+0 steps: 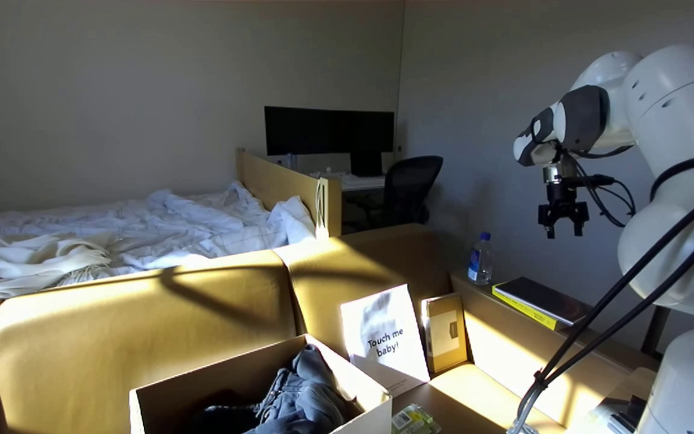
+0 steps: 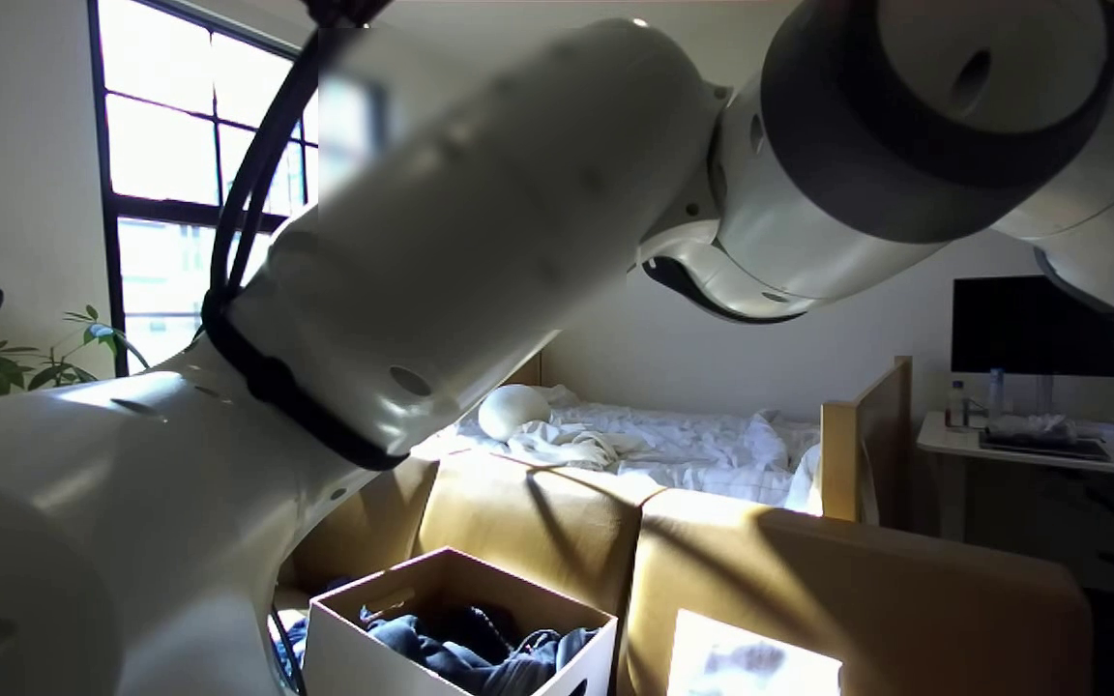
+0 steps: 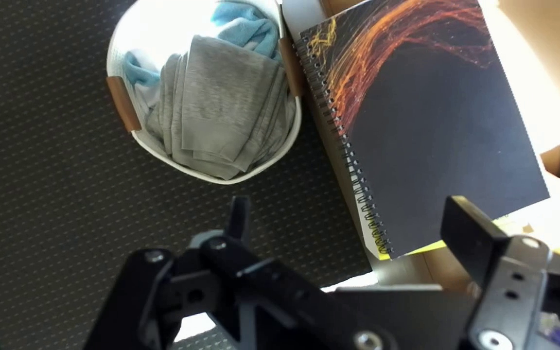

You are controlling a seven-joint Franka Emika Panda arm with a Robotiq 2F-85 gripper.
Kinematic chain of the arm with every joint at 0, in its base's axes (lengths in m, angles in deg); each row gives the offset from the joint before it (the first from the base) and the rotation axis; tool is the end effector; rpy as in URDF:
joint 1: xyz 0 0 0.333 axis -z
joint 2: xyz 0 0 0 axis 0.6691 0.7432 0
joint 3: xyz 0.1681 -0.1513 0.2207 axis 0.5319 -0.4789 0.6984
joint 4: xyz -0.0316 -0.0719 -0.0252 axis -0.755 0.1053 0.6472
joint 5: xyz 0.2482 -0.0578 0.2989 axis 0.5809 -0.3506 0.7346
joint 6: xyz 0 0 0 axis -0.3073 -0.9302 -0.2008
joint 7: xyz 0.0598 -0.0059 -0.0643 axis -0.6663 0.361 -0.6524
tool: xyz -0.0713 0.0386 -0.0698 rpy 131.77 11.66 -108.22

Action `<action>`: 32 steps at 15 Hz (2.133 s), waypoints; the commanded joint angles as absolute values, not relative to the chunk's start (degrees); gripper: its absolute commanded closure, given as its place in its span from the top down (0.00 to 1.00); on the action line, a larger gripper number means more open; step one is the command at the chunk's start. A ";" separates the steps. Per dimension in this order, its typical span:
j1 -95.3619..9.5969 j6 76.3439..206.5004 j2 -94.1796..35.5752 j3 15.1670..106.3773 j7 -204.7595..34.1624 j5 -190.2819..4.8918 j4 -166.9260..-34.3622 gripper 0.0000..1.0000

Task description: Remove the books from the right armrest of the sofa and place them inside the white storage box

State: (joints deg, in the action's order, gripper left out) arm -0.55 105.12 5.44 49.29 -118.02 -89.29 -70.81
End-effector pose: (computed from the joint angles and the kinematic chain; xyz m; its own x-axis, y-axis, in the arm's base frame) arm 0.4540 -0.5843 0.2754 0.8590 -0.4077 -0.3097 -0.4099 -0.9101 0.0610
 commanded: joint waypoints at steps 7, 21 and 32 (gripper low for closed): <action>4.23 95.64 18.73 54.88 -132.63 -95.38 -57.85 1.00; 7.37 74.46 36.84 54.45 -139.27 -95.35 -35.19 1.00; 12.60 71.71 38.53 61.01 -137.66 -91.58 -31.50 1.00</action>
State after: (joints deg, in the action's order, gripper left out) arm 10.87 73.93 38.54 58.91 -139.82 -94.04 -31.52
